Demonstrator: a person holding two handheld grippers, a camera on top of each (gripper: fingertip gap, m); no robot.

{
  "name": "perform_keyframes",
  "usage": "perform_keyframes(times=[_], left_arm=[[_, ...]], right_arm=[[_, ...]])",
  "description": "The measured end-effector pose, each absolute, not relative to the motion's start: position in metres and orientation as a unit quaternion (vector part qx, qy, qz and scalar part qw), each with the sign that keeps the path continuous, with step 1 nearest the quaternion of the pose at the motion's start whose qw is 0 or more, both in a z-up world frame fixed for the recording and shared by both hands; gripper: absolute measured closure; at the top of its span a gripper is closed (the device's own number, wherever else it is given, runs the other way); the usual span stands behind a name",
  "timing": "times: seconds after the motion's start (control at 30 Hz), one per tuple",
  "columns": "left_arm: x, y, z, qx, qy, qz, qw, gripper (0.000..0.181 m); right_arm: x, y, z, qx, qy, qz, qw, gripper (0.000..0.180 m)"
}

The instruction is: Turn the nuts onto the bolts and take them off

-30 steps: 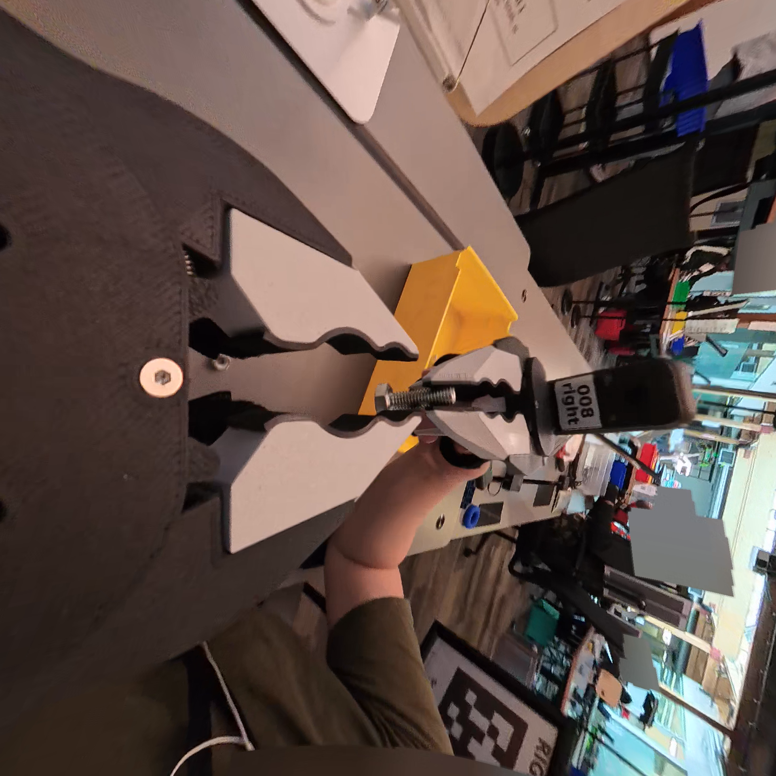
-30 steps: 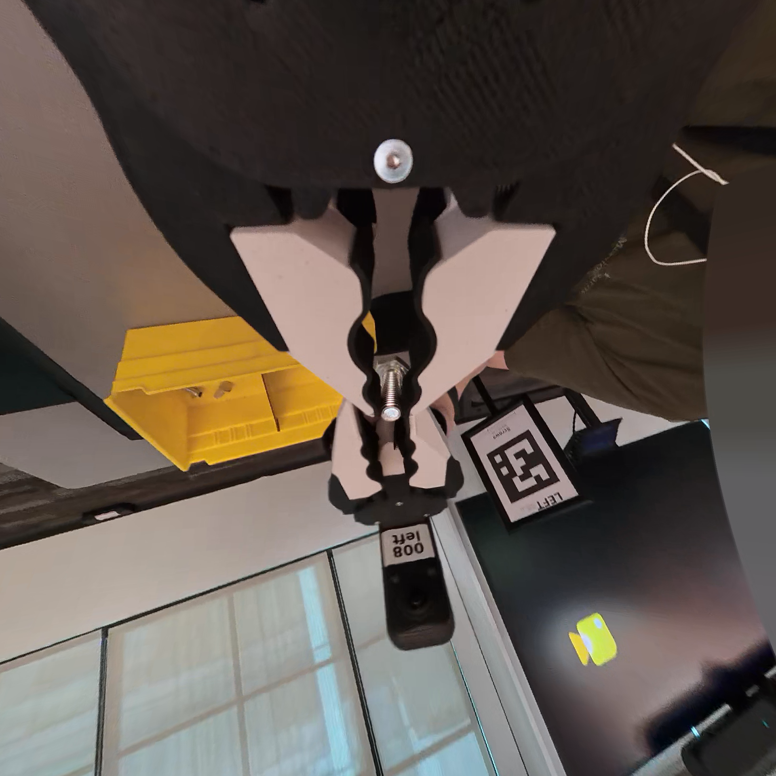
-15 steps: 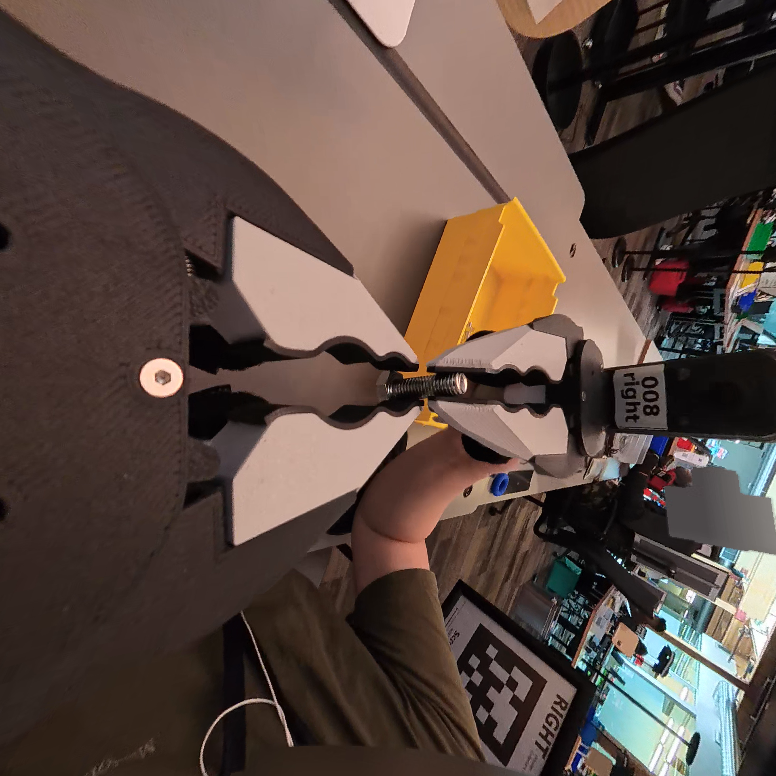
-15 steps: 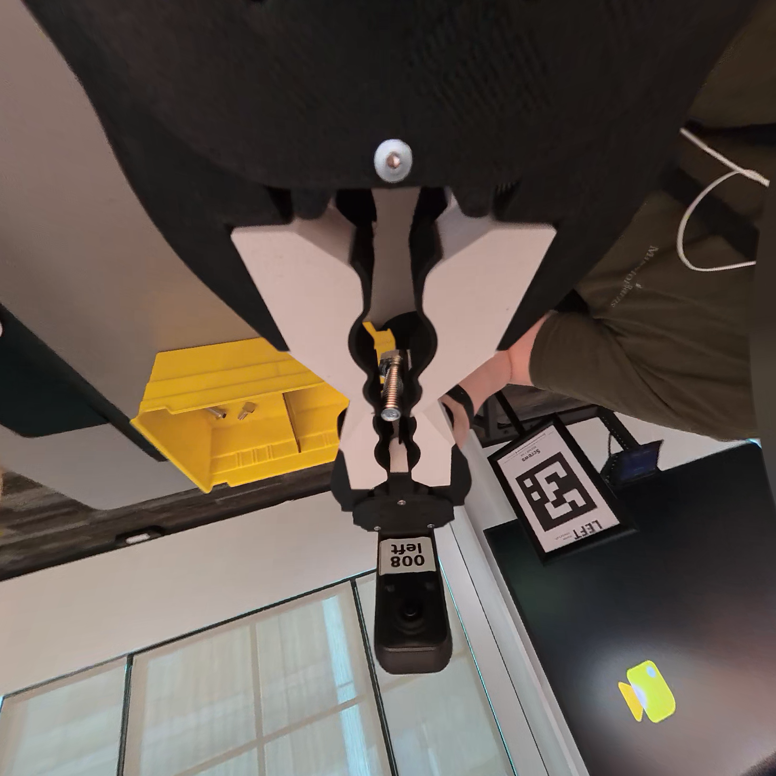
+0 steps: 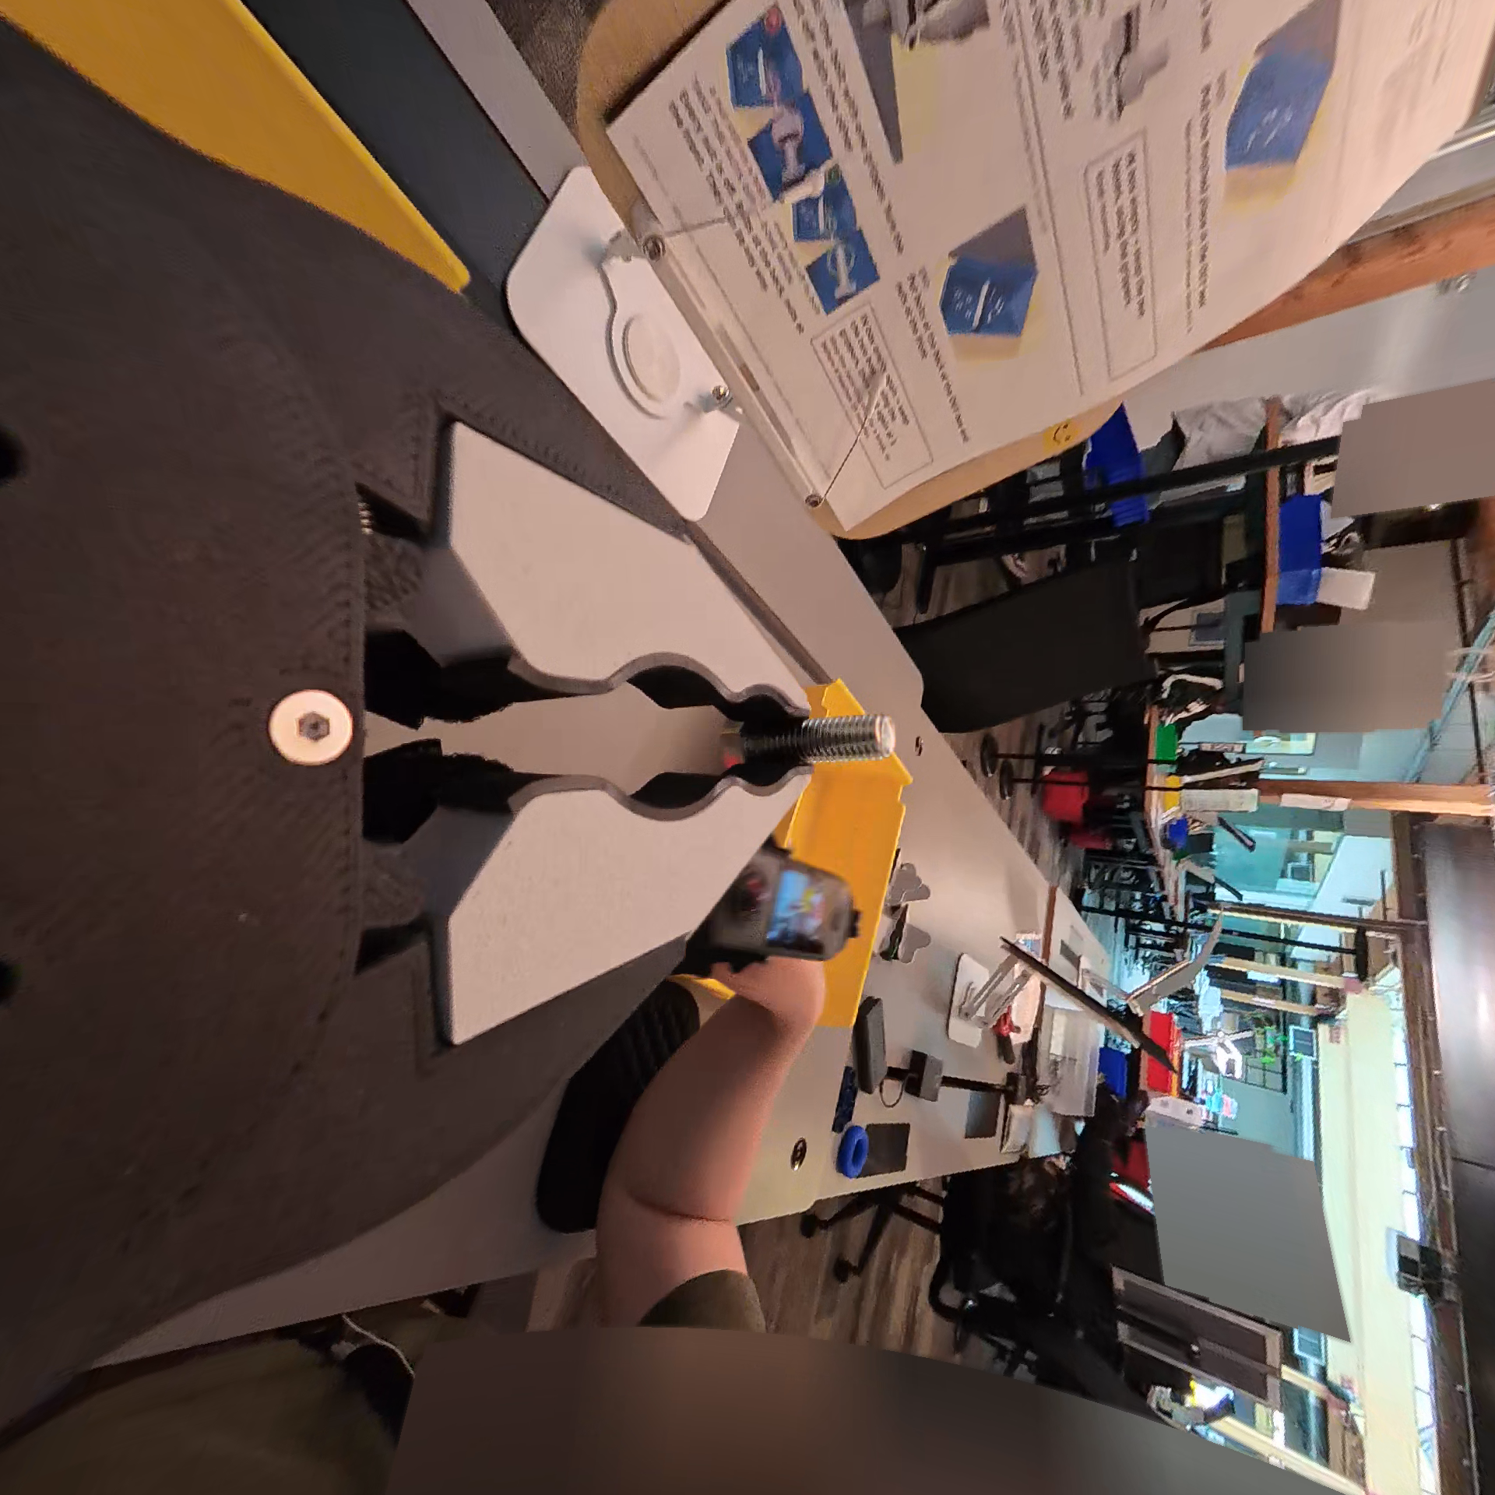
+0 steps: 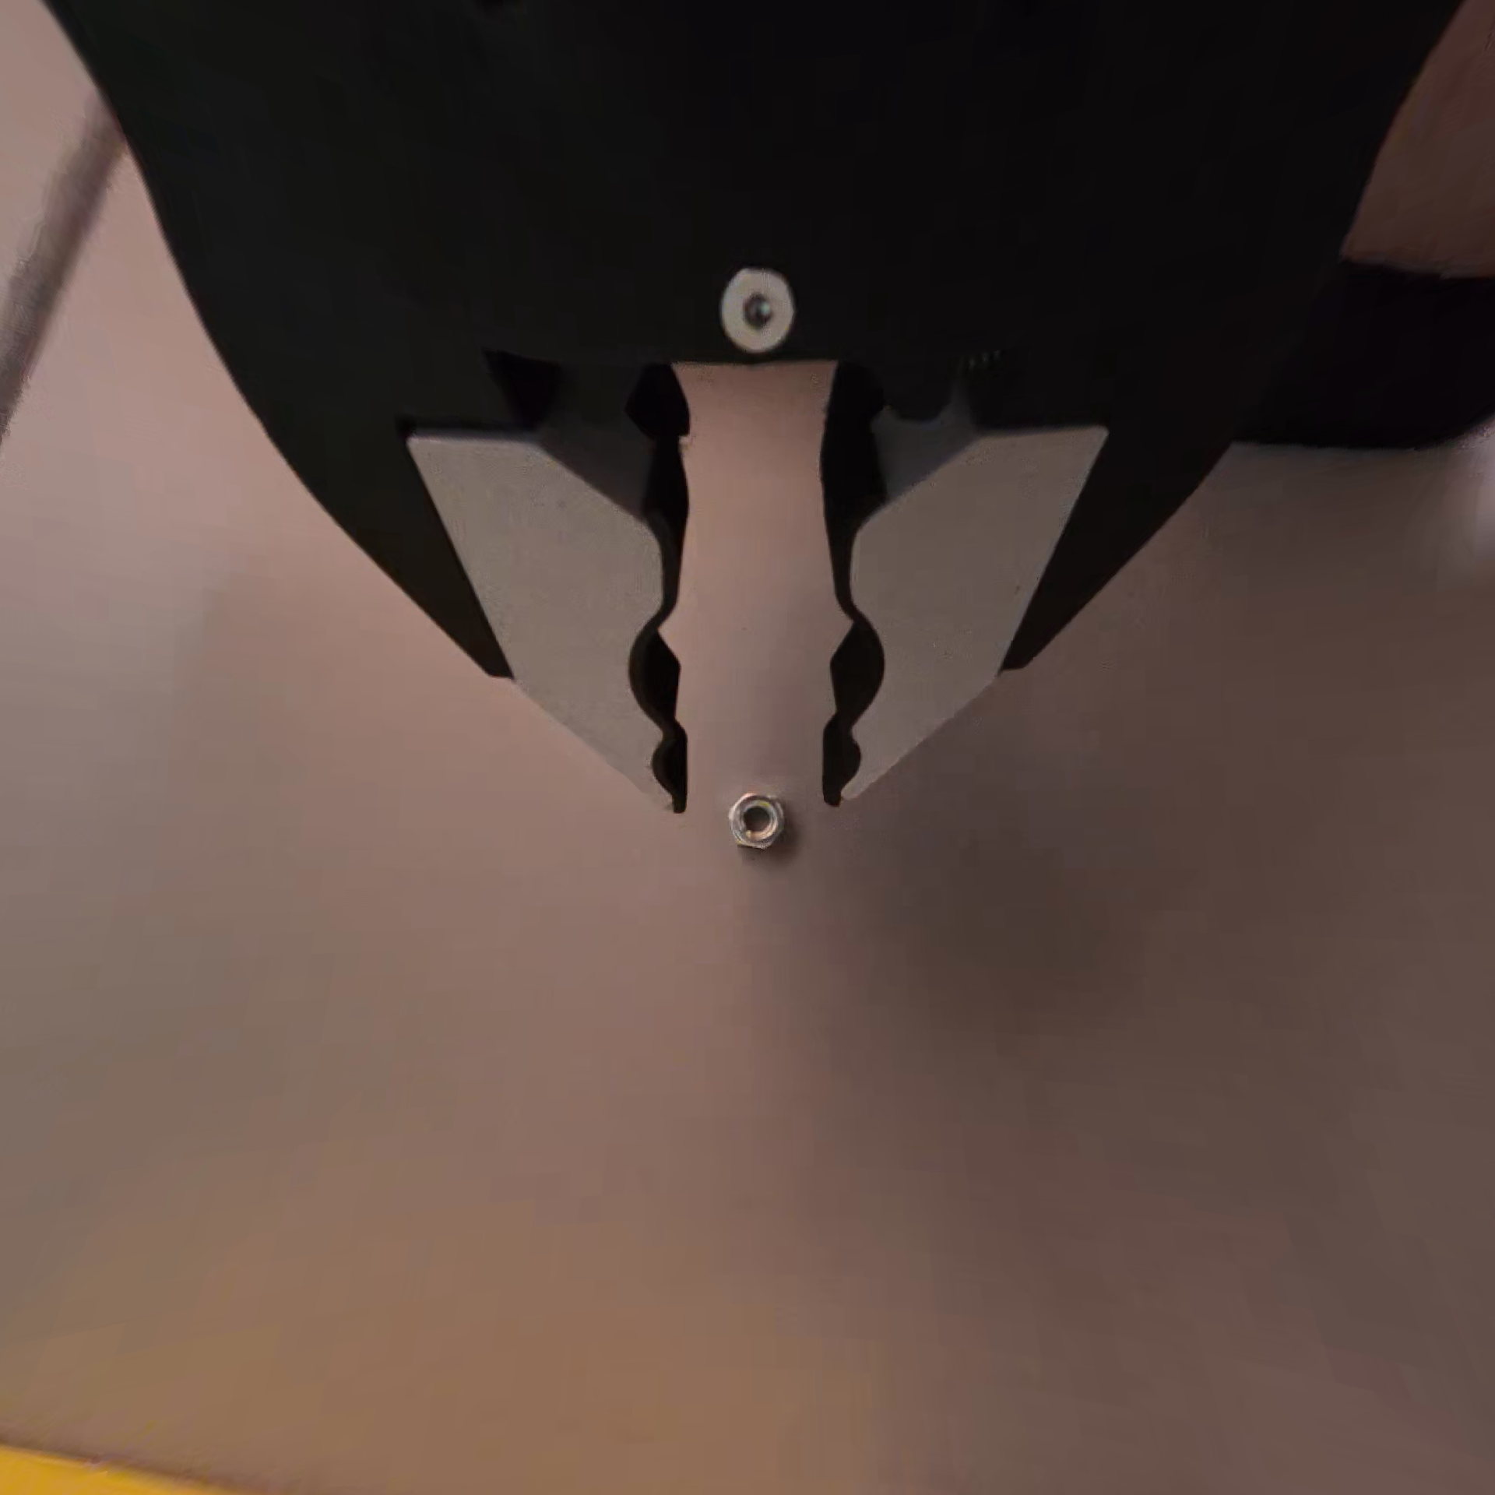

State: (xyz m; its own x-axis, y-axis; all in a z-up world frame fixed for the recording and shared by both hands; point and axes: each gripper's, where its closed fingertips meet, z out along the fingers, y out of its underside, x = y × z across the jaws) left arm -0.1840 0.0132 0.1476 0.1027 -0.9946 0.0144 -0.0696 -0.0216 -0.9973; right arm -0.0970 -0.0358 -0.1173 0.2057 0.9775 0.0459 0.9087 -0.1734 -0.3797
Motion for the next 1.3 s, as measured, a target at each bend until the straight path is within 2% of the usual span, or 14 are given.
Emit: perform_keyframes(times=[0.07, 0.33, 0.47, 0.67, 0.77, 0.87, 0.97, 1.03, 1.17, 1.3], left_arm=[[-0.195, 0.015, 0.153, -0.544, 0.481, -0.457, 0.513, 0.174], [-0.213, 0.009, 0.164, -0.527, 0.487, -0.460, 0.523, 0.173], [-0.213, 0.008, 0.163, -0.527, 0.490, -0.464, 0.518, 0.173], [-0.200, 0.014, 0.153, -0.537, 0.489, -0.465, 0.506, 0.173], [-0.176, 0.023, 0.139, -0.553, 0.482, -0.462, 0.498, 0.173], [-0.137, 0.035, 0.107, -0.576, 0.483, -0.439, 0.492, 0.173], [-0.093, 0.037, 0.066, -0.583, 0.490, -0.415, 0.499, 0.173], [-0.068, 0.031, 0.036, -0.580, 0.510, -0.381, 0.508, 0.173], [-0.037, 0.015, -0.020, -0.553, 0.578, -0.290, 0.526, 0.173], [-0.026, -0.001, -0.042, -0.497, 0.626, -0.248, 0.548, 0.173]], right_arm=[[-0.094, -0.032, -0.133, -0.739, -0.652, 0.059, 0.158, 0.147], [-0.101, -0.033, -0.162, -0.687, -0.712, 0.034, 0.139, 0.155], [-0.099, -0.037, -0.164, -0.699, -0.703, 0.047, 0.122, 0.163], [-0.093, -0.048, -0.160, -0.693, -0.713, 0.051, 0.094, 0.163], [-0.112, -0.072, -0.120, -0.653, -0.736, 0.109, 0.142, 0.163], [-0.127, -0.093, -0.051, -0.591, -0.745, 0.156, 0.267, 0.164], [-0.111, -0.084, 0.015, -0.570, -0.699, 0.132, 0.412, 0.164], [-0.083, -0.063, 0.038, -0.595, -0.648, 0.078, 0.468, 0.164], [-0.047, -0.038, 0.029, -0.638, -0.615, 0.028, 0.462, 0.164], [-0.039, -0.025, -0.005, -0.653, -0.638, -0.010, 0.407, 0.164]])
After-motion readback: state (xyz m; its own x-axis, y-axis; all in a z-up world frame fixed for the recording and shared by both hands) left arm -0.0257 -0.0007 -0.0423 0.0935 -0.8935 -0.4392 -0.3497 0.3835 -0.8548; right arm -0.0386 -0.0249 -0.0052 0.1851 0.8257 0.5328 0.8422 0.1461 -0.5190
